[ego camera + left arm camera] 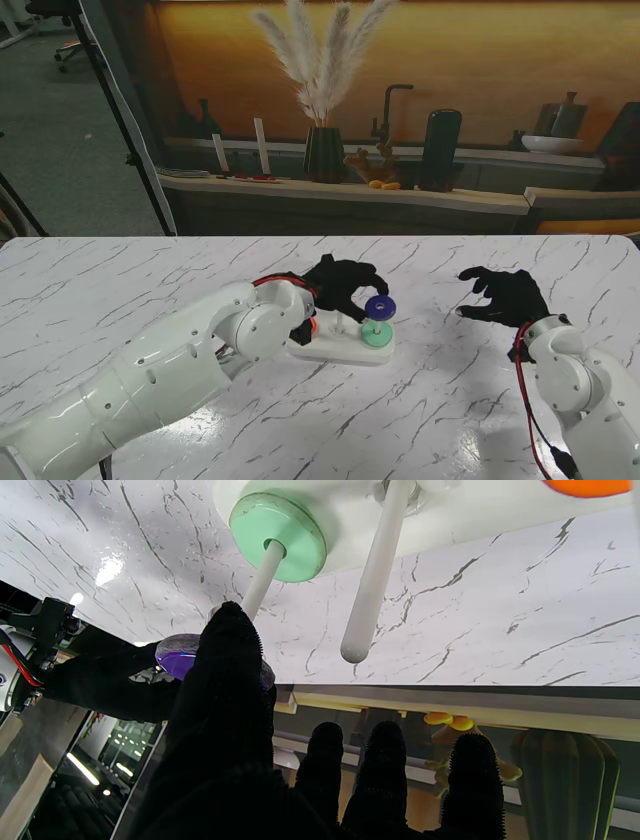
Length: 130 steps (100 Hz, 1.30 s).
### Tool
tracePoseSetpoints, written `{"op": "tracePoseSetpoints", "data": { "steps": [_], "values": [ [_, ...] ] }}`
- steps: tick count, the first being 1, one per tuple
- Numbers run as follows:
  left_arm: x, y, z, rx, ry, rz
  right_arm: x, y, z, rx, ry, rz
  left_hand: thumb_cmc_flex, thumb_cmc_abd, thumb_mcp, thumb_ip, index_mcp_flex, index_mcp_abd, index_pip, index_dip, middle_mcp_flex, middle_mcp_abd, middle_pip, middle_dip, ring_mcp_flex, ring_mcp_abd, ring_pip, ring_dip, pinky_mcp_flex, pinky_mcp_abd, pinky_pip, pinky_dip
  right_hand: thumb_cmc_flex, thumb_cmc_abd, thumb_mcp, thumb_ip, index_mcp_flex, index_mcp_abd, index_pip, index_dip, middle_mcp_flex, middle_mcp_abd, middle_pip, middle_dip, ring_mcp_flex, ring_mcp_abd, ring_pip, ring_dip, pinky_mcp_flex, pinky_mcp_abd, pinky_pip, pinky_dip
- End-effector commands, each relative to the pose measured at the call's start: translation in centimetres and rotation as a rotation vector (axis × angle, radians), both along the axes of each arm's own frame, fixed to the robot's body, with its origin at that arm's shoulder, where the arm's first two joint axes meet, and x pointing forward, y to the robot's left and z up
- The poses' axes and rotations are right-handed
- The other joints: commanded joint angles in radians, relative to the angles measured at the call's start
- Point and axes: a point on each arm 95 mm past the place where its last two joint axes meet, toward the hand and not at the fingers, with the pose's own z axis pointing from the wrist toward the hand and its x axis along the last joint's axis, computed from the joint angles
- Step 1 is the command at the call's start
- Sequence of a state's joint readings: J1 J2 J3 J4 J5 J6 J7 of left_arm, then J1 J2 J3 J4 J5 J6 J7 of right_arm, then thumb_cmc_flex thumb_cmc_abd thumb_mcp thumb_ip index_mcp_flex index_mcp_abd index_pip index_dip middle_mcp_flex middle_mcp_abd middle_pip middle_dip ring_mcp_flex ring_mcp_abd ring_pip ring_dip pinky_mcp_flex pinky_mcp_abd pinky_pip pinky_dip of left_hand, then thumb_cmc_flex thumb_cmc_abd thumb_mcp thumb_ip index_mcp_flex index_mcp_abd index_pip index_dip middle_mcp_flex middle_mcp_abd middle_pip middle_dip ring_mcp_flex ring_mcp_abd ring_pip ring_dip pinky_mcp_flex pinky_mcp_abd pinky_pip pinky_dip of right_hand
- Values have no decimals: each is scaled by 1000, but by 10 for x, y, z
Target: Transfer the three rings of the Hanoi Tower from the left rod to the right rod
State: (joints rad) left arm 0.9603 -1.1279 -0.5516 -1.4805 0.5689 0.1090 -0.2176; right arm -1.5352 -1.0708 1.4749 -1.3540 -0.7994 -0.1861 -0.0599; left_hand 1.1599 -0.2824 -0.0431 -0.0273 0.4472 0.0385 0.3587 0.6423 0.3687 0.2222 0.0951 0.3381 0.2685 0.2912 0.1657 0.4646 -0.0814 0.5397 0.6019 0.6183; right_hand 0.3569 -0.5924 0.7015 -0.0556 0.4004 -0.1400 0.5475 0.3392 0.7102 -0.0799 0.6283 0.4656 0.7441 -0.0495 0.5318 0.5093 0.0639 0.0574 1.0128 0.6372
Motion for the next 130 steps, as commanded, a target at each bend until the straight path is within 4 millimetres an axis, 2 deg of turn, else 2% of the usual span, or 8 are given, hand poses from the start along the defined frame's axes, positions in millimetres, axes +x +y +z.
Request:
{"op": "tracePoseSetpoints", "data": {
  "steps": [1, 90, 130],
  "values": [
    [-2, -6, 0, -6, 10, -24, -3, 2, -3, 2, 6, 6, 43, 62, 31, 0, 90, -57, 129, 55, 5, 0, -7, 5, 11, 7, 0, 14, -13, -7, -27, -7, 9, 10, -13, 17, 9, -27, 10, 6, 16, -17, 18, 11, 11, -7, 19, 14, -13, 324, 15, 0],
    [0, -6, -3, 5, 10, -21, -5, 3, -6, 2, 13, 6, 43, 60, 31, 0, 85, -53, 126, 52, 7, -1, -5, 6, 19, 13, 6, 18, -7, -4, -24, 1, 8, 10, -13, 17, 8, -28, 11, 5, 20, -18, 19, 12, 12, -6, 20, 14, -12, 323, 15, 0],
    [2, -7, -6, 19, -3, -24, -5, 0, -6, -3, 10, 1, 49, 55, 33, 1, 84, -47, 132, 54, 24, 1, 4, 11, 41, 21, 25, 29, 15, 4, 50, 34, 9, 10, -13, 17, 9, -27, 11, 5, 18, -18, 19, 12, 12, -6, 20, 14, -12, 324, 15, 0]
  ]
}}
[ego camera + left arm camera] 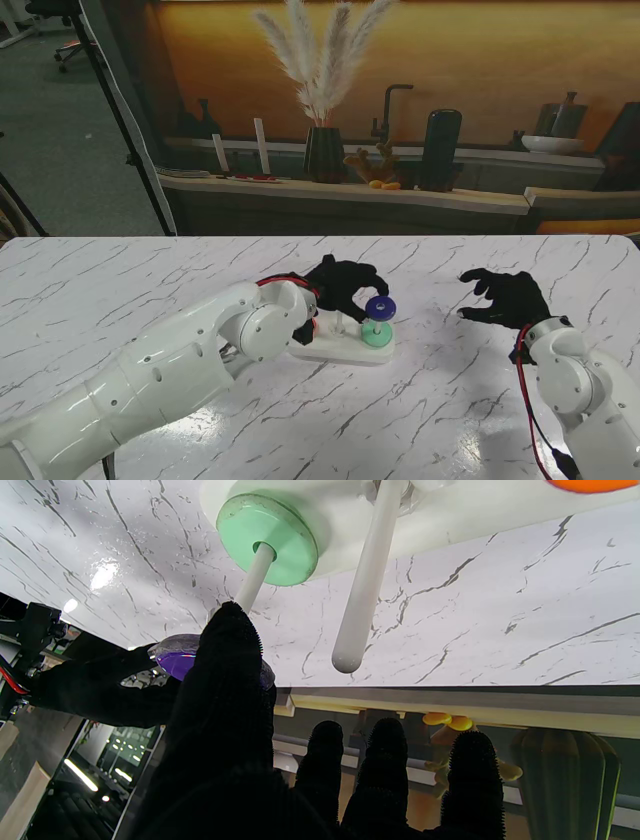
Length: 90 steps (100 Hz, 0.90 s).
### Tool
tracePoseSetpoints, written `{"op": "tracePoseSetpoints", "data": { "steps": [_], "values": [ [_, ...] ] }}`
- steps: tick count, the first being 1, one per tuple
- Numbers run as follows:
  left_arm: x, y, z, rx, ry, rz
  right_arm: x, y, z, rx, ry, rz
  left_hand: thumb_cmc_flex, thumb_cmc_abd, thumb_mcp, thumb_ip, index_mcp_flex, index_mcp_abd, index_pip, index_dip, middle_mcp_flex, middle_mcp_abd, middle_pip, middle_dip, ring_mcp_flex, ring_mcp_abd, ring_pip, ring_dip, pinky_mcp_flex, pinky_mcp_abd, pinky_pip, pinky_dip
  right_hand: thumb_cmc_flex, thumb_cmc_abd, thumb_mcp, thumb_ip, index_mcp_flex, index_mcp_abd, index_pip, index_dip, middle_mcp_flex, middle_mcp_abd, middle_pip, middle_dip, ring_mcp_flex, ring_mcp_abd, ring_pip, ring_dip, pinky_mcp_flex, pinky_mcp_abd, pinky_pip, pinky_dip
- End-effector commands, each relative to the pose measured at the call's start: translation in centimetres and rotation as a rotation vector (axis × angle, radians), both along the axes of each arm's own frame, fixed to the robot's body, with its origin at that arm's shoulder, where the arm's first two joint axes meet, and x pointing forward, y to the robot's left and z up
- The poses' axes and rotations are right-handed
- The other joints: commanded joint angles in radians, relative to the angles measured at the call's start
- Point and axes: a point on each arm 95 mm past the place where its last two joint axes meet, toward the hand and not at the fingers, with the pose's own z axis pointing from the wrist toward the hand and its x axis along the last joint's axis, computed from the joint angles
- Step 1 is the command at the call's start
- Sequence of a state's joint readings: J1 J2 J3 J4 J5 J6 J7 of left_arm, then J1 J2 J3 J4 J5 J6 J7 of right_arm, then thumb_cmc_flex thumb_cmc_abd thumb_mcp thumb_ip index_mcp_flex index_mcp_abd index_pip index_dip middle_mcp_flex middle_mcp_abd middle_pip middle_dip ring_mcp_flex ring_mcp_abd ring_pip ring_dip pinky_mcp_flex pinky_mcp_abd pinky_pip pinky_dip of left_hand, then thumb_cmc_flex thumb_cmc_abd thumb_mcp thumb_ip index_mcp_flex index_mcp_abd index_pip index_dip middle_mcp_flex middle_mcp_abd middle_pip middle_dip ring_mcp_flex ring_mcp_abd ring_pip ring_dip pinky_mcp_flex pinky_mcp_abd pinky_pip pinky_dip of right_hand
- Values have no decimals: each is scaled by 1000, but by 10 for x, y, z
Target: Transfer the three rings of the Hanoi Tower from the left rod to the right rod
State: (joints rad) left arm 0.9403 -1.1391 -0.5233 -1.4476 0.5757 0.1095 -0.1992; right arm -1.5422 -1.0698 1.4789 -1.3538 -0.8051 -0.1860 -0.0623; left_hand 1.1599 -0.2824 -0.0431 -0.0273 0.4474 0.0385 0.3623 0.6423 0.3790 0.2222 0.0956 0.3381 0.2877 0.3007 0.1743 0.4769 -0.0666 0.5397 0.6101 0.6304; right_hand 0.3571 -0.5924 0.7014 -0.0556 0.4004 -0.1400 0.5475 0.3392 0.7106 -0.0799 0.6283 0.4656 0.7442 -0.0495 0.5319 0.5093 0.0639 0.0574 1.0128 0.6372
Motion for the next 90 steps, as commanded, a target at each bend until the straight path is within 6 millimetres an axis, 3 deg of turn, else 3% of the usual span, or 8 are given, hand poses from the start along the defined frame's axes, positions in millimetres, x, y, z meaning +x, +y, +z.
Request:
{"op": "tracePoseSetpoints", "data": {
  "steps": [1, 58, 90],
  "values": [
    [-1, -4, -1, 2, 9, -24, -3, 2, -4, 3, 7, 4, 49, 55, 33, 2, 84, -46, 129, 53, 13, 0, 4, 11, 21, 12, 17, 16, 0, 4, 44, 23, 10, 9, -12, 17, 9, -27, 11, 5, 18, -17, 19, 12, 12, -6, 20, 14, -12, 324, 15, 0],
    [-3, -4, -7, 6, 12, -29, -3, 1, -5, -8, 10, 4, 53, 43, 37, 6, 80, -35, 135, 45, 26, -2, 16, 18, 35, 8, 35, 25, 11, 9, 121, 41, 14, 10, -15, 17, 8, -27, 12, 5, 19, -18, 20, 12, 13, -6, 20, 14, -12, 324, 16, 0],
    [-4, -5, -9, 2, 9, -33, -3, -1, -5, -19, 9, 1, 14, 75, 41, 29, 41, 34, -14, -62, 21, 2, 22, 17, 38, 4, 42, 28, 13, 8, 151, 26, 23, 5, -17, 16, 7, -28, 15, 6, 19, -20, 21, 11, 14, -8, 20, 13, -10, 324, 17, 0]
  ]
}}
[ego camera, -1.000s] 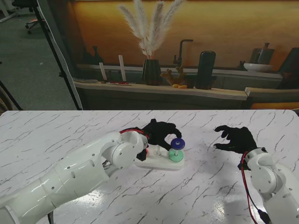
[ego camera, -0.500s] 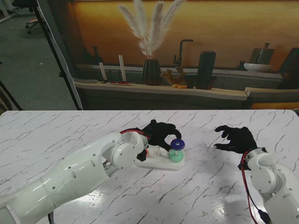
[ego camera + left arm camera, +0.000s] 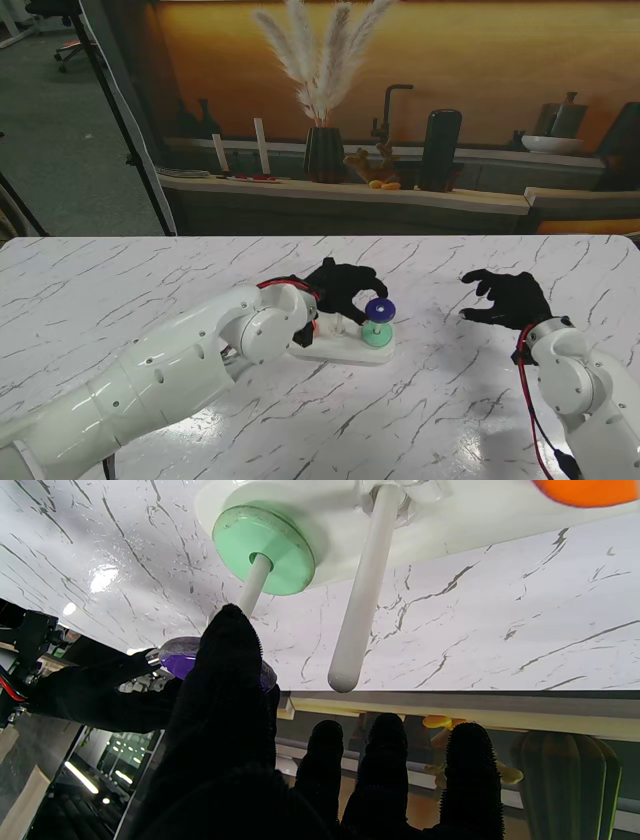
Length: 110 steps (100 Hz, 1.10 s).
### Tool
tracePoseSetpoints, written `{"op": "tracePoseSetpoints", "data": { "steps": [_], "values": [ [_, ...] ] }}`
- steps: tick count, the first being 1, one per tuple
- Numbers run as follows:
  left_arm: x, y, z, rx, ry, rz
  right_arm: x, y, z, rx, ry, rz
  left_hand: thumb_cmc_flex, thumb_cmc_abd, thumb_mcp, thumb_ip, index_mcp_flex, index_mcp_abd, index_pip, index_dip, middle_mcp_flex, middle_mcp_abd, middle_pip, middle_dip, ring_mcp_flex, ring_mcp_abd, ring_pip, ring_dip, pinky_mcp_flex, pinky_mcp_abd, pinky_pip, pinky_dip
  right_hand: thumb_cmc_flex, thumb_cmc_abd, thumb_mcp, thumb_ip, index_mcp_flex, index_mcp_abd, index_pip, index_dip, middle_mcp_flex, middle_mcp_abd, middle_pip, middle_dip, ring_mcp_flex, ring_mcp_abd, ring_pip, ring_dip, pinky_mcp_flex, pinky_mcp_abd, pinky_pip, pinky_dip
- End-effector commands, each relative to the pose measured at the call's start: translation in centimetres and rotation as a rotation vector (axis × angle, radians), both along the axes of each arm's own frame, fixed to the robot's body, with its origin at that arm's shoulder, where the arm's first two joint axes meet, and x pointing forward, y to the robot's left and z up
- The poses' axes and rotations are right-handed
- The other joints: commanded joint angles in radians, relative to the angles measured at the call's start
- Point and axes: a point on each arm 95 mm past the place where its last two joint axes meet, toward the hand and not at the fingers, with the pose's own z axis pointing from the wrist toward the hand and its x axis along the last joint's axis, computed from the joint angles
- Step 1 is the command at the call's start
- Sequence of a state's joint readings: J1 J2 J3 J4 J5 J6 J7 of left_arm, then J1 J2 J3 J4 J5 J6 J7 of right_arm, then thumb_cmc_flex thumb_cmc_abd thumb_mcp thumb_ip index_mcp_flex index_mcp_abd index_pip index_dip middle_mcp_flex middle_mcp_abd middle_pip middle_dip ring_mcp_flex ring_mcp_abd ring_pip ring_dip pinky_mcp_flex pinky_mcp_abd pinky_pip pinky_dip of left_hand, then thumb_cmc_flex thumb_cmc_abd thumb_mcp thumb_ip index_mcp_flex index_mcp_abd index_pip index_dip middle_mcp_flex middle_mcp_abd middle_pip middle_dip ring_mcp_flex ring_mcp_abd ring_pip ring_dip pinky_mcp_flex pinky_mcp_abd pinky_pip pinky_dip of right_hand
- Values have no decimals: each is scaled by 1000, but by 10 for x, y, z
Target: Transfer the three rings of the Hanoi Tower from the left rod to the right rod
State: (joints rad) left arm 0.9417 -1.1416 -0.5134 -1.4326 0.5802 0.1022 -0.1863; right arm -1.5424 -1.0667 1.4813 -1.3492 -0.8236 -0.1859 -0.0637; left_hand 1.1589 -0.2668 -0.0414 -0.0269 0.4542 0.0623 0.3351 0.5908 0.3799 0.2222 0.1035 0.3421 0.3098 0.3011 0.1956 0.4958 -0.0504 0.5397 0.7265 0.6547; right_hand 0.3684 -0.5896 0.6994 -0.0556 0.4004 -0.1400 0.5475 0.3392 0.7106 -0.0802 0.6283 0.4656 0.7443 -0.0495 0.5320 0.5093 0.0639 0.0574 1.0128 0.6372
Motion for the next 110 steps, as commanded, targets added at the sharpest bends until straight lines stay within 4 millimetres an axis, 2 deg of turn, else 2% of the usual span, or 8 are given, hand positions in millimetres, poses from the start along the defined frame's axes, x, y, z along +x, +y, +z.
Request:
{"op": "tracePoseSetpoints", "data": {
  "steps": [1, 5, 10, 21, 24, 46, 95, 110],
  "values": [
    [-4, -5, -2, -4, 10, -30, -3, 2, -4, 2, 7, 2, 14, 54, 42, 33, 35, 12, 2, -23, 19, 2, 14, 13, 16, 4, 22, 9, -3, 8, 36, 1, 12, 2, -15, 16, 7, -28, 15, 5, 19, -19, 20, 11, 14, -8, 20, 13, -10, 324, 17, 0],
    [-4, -5, -2, -4, 10, -32, -3, 2, -4, 2, 7, 2, 17, 24, 42, 39, 24, 19, -16, -40, 19, 4, 14, 13, 17, 3, 22, 9, -3, 8, 38, 0, 11, 2, -16, 16, 6, -28, 15, 5, 19, -19, 21, 11, 14, -8, 20, 13, -10, 323, 17, -1],
    [-4, -5, -2, -7, 7, -36, -3, 1, -4, 1, 6, 2, 9, -44, 87, 75, 4, 48, -58, -77, 19, 7, 15, 14, 21, 5, 25, 10, 0, 12, 44, -2, 11, 3, -16, 17, 8, -29, 16, 5, 19, -20, 21, 11, 14, -9, 21, 13, -9, 324, 17, -1],
    [-4, -5, -2, -8, -5, -38, -3, 1, -4, 1, 5, 2, 5, -91, 108, 80, -2, 64, -70, -83, 20, 8, 17, 15, 23, 5, 27, 11, 4, 15, 50, -1, 12, 2, -16, 17, 7, -29, 16, 5, 19, -20, 21, 11, 15, -8, 21, 13, -10, 324, 17, -1],
    [-4, -5, -2, -6, -6, -38, -3, 1, -4, 1, 5, 2, -54, -124, 233, 63, -6, 68, -80, -73, 18, 10, 16, 14, 22, 4, 27, 9, 2, 15, 52, -5, 12, 3, -16, 17, 6, -28, 16, 5, 19, -20, 21, 11, 14, -8, 21, 13, -10, 324, 17, -1],
    [-4, -4, -1, -5, -2, -38, -2, 1, -4, 2, 4, 2, -103, -172, 307, 52, -45, 106, -154, -108, -12, 19, 6, 9, 4, 4, 15, 1, -4, 11, 37, -13, 13, 3, -16, 17, 8, -32, 17, 5, 19, -18, 21, 11, 14, -7, 21, 13, -10, 324, 17, -1],
    [-6, 3, 6, 16, 49, -72, -1, 2, -5, 2, 3, 4, -183, -201, 355, 25, -171, 209, -272, -184, -288, 93, -100, -44, -136, 8, -57, -40, -59, -11, -96, -52, 20, 4, -18, 16, 9, -36, 20, 5, 21, -20, 23, 11, 16, -8, 23, 14, -10, 324, 18, -2],
    [-5, 3, 7, 38, 69, -86, -1, 3, -5, 2, 1, 4, -207, -200, 342, 23, -241, 227, -304, -217, -301, 118, -125, -198, -182, 10, -75, -56, -65, -16, -149, -46, 22, 4, -20, 15, 10, -40, 23, 5, 25, -22, 24, 11, 20, -9, 25, 14, -9, 325, 19, -2]
  ]
}}
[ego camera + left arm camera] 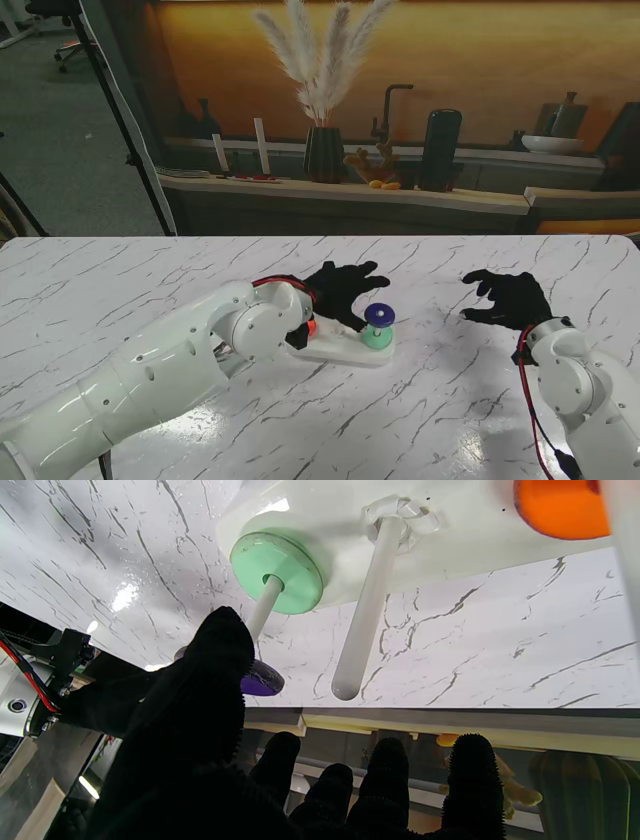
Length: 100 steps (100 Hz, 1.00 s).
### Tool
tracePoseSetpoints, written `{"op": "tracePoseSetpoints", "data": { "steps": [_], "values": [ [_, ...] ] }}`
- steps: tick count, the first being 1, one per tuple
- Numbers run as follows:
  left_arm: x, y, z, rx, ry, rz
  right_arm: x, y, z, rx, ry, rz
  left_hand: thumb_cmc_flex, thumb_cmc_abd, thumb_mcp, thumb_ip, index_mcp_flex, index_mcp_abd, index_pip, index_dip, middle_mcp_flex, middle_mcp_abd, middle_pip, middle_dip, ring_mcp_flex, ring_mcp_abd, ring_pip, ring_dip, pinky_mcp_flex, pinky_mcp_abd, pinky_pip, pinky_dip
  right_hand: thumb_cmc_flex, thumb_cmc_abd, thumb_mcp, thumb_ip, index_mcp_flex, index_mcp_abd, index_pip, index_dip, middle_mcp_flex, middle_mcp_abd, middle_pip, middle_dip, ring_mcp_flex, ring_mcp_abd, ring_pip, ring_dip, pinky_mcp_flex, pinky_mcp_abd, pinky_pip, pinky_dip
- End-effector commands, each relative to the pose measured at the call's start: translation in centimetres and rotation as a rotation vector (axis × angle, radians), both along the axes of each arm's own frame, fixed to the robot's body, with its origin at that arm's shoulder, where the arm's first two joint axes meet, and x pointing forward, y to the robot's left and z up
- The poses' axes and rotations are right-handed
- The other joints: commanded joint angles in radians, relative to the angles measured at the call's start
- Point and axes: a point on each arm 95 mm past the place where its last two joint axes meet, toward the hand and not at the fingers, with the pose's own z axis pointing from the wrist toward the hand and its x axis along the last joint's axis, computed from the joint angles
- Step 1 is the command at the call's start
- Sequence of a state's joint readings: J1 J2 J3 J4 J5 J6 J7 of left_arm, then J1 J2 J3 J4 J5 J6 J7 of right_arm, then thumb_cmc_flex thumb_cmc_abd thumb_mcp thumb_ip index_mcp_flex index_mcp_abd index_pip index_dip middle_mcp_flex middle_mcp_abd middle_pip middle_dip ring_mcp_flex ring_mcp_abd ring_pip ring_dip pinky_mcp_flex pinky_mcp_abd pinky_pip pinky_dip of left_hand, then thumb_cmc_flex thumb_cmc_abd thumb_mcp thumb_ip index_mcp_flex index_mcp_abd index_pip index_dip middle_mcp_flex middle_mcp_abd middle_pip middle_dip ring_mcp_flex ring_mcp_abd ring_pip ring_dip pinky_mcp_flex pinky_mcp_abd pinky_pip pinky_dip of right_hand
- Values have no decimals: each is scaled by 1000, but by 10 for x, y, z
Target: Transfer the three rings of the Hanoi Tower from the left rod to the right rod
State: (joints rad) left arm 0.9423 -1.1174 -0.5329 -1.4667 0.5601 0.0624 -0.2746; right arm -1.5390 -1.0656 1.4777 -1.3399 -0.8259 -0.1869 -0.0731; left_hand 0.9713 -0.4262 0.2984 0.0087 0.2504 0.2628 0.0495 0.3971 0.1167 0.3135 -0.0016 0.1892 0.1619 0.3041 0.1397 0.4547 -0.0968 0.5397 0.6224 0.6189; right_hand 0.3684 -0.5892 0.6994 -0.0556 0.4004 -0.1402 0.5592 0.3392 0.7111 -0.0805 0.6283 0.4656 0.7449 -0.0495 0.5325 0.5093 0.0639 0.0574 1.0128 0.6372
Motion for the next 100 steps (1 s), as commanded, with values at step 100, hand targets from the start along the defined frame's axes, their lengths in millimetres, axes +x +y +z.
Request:
{"op": "tracePoseSetpoints", "data": {
  "steps": [100],
  "values": [
    [-6, 55, 21, -8, -97, 50, -3, 6, 1, 16, -16, -1, -45, 1, -87, -12, -42, 12, -14, -43, -39, 5, -14, -88, -34, 14, -16, -13, -2, -7, -46, 28, 28, 7, -26, 15, 14, -45, 19, 2, 30, -22, 27, 11, 23, -9, 30, 15, -9, 324, 22, -3]
  ]
}}
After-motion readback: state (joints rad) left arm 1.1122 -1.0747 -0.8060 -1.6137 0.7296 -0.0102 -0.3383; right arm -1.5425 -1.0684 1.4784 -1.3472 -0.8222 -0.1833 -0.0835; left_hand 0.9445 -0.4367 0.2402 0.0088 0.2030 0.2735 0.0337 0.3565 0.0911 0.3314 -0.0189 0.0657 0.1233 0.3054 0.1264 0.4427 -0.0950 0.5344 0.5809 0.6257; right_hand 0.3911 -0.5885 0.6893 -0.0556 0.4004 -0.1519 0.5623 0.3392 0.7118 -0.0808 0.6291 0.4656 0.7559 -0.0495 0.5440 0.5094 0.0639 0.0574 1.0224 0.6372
